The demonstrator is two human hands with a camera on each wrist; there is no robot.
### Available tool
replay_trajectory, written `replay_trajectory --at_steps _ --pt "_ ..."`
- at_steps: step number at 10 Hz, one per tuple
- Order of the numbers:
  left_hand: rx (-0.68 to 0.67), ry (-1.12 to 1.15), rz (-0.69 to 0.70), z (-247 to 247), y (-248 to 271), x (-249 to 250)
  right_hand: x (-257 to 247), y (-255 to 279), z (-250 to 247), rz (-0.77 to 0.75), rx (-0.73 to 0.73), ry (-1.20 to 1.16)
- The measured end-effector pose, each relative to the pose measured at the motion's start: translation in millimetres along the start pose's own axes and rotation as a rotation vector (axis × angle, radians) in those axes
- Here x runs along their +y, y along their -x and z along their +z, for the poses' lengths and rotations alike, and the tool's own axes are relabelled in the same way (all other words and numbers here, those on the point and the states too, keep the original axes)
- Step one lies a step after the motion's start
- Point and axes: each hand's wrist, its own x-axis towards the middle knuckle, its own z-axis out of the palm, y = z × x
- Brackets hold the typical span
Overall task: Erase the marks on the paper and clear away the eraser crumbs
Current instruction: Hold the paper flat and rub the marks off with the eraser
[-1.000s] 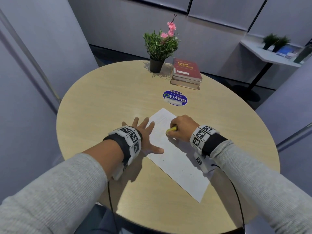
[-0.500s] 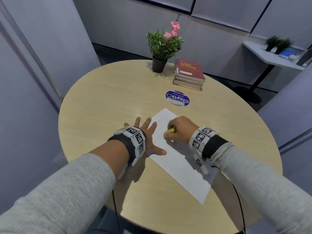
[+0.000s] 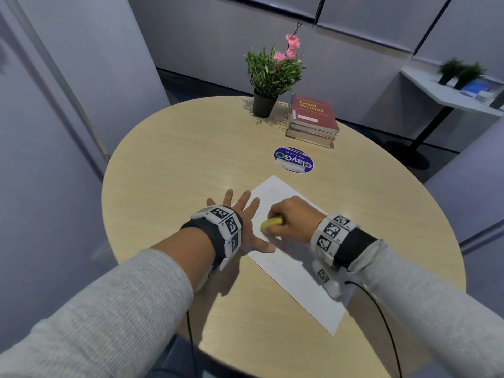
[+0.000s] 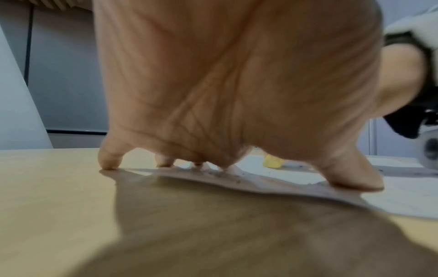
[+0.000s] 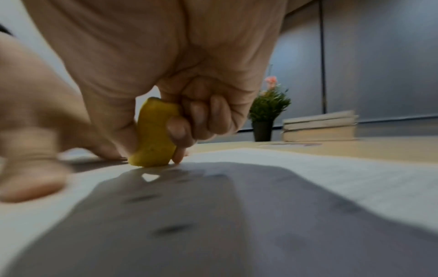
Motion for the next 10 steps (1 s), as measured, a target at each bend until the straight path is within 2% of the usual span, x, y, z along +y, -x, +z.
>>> replay_trajectory --at_steps 1,2,3,5,6,7,8,10 --pt "-0.016 0.001 -0.001 -1 2 1 22 -7 -13 0.129 0.064 -0.002" --pt "0.015 0.016 0.002 3 0 0 9 -8 -6 0.074 0.070 0.019" --pt "0.031 0.015 0.001 5 -2 0 -12 0 5 -0.039 -0.008 0.003" --pt "-0.014 0.011 0.001 -1 2 0 18 -15 -16 0.123 0.083 0.021" --pt "0.006 0.019 0.000 3 -2 0 -7 -8 -2 -0.001 0.026 0.069" --pt "0.012 0.015 -0.001 4 -2 0 -6 -10 -5 -0.017 0.003 0.066" --pt "0.015 0.021 0.006 4 -1 0 14 -21 -19 0.093 0.061 0.055" --pt "0.026 0.019 0.012 5 -2 -1 -11 -15 -3 -0.042 -0.010 0.060"
